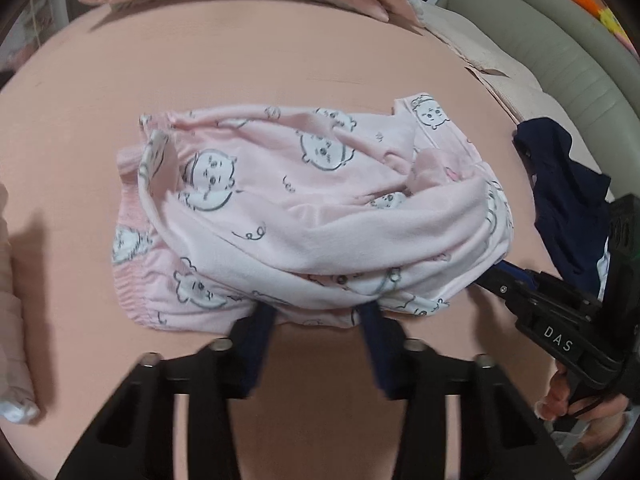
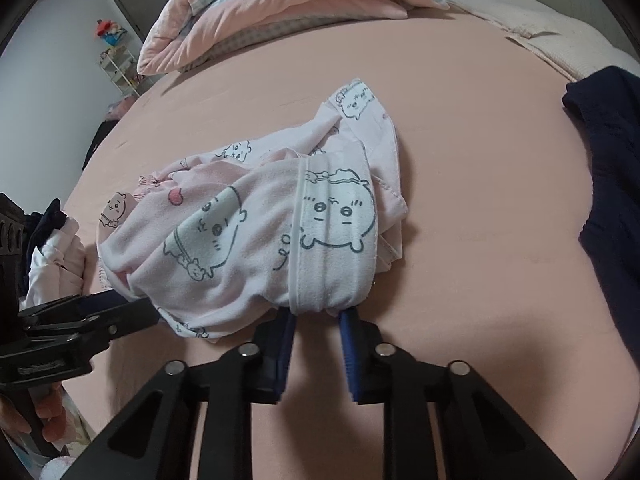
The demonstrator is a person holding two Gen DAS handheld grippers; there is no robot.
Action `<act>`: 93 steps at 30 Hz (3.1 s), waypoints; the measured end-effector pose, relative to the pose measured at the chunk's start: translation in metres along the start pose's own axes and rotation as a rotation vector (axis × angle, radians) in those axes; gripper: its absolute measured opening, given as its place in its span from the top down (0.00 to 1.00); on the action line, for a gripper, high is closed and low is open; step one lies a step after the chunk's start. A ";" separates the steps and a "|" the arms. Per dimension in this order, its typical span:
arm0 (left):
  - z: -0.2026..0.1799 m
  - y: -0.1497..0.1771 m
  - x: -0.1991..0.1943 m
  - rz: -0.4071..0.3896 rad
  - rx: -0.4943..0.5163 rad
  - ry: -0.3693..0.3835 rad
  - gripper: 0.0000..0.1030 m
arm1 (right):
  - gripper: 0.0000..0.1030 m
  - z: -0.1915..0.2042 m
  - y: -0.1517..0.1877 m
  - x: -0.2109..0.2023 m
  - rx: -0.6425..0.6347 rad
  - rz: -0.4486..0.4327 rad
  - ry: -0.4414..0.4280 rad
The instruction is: Fold clothes
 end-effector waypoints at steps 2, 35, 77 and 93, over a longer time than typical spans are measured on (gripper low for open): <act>-0.005 -0.002 -0.001 -0.009 0.040 -0.018 0.71 | 0.82 0.001 -0.005 -0.001 -0.009 -0.002 0.010; -0.018 -0.039 -0.032 -0.073 0.106 0.054 0.70 | 0.82 0.022 -0.079 -0.040 0.038 -0.102 -0.102; -0.061 -0.031 0.019 -0.014 0.276 -0.002 0.74 | 0.82 -0.002 -0.085 -0.031 0.098 -0.008 -0.104; -0.064 -0.039 0.018 -0.014 0.276 0.002 0.75 | 0.43 -0.050 -0.039 -0.035 0.363 -0.032 -0.123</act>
Point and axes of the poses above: each gripper's, at about its wrist camera, not at the fingertips, and x roughly the way its jaws point, z to its left, y to its underside, the point moved 5 cm from there along x, roughly the way its jaws point, and after that the axes turned 3 degrees about x, right-handed, at the moved point
